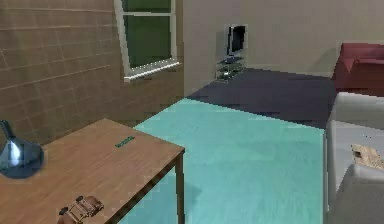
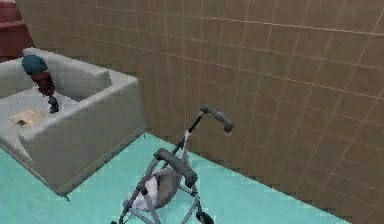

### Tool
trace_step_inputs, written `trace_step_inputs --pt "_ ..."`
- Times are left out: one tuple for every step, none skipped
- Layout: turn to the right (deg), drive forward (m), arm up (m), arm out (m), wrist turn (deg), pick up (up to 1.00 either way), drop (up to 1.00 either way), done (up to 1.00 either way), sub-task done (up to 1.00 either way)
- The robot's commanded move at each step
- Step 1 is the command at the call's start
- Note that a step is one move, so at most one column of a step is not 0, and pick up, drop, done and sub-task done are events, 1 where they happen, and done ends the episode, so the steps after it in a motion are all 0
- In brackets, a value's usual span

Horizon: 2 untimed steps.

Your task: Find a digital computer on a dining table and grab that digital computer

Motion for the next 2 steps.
trace_step_inputs --pt "27.0 0.00 0.00 0.00 0.0 0.00 0.00 0.00 0.00" --pt "0.0 1.00 0.00 0.00 0.0 0.00 0.00 0.00 0.00"
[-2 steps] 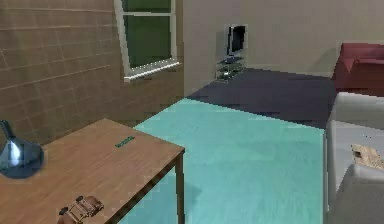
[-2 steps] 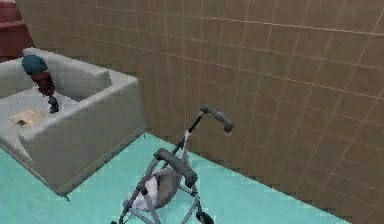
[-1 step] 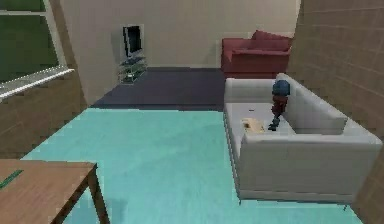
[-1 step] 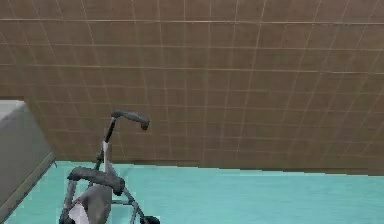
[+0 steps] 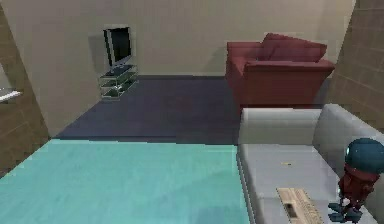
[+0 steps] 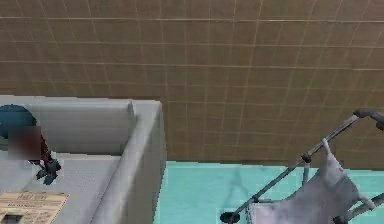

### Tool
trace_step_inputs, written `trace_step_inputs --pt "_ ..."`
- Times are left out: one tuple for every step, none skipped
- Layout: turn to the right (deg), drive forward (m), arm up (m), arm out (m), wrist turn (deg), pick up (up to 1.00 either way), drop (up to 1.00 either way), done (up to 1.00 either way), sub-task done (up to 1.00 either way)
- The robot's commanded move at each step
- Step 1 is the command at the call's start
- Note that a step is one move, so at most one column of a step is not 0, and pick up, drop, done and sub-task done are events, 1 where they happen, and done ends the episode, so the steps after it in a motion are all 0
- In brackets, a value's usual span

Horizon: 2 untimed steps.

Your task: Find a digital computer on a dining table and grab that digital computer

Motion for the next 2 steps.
trace_step_inputs --pt "12.0 0.00 0.00 0.00 0.0 0.00 0.00 0.00 0.00" --pt "0.0 0.15 0.00 0.00 0.0 0.00 0.00 0.00 0.00"
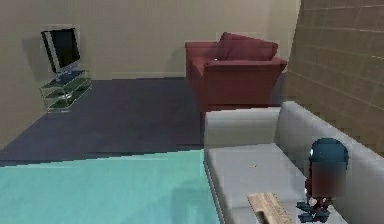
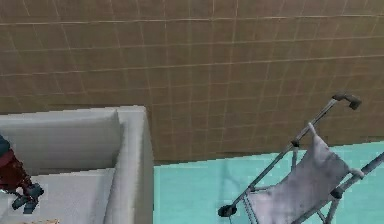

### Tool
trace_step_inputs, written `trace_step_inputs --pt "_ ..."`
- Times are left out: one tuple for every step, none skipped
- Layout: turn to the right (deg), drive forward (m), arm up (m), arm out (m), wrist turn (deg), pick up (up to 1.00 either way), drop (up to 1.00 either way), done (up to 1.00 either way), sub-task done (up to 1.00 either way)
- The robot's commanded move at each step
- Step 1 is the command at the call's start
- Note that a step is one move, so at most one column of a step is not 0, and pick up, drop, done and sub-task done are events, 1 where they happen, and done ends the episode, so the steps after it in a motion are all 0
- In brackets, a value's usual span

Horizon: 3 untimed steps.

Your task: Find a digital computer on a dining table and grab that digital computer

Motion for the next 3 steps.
trace_step_inputs --pt "-12.0 0.00 0.00 0.00 0.0 0.00 0.00 0.00 0.00" --pt "0.0 1.00 0.00 0.00 0.0 0.00 0.00 0.00 0.00" --pt "0.0 0.75 0.00 0.00 0.0 0.00 0.00 0.00 0.00"
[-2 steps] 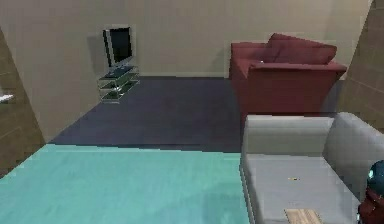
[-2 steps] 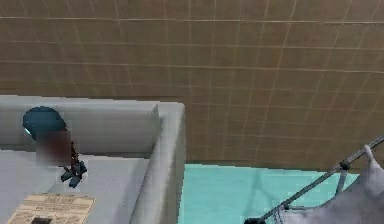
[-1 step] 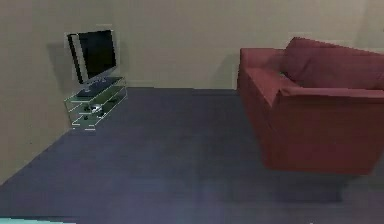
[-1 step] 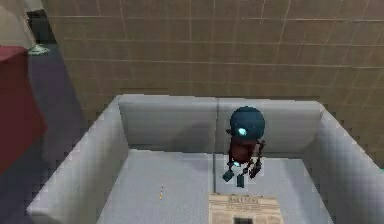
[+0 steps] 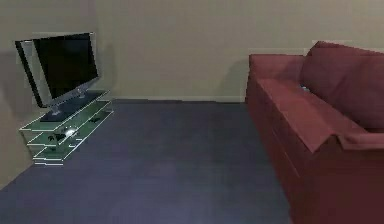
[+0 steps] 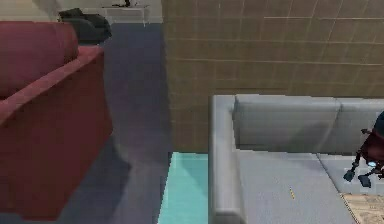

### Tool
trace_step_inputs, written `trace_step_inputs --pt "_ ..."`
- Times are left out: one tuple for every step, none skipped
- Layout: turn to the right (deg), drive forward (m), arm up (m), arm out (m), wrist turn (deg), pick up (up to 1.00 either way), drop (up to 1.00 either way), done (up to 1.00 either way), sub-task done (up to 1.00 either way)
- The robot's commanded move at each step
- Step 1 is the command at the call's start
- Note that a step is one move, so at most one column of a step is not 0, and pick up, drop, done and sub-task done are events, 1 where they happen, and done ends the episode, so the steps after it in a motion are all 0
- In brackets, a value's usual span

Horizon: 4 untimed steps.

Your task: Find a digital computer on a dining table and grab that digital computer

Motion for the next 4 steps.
trace_step_inputs --pt "45.0 0.00 0.00 0.00 0.0 0.00 0.00 0.00 0.00" --pt "24.0 0.00 0.00 0.00 0.0 0.00 0.00 0.00 0.00" --pt "0.0 1.00 0.00 0.00 0.0 0.00 0.00 0.00 0.00" --pt "3.0 0.00 0.00 0.00 0.0 0.00 0.00 0.00 0.00"
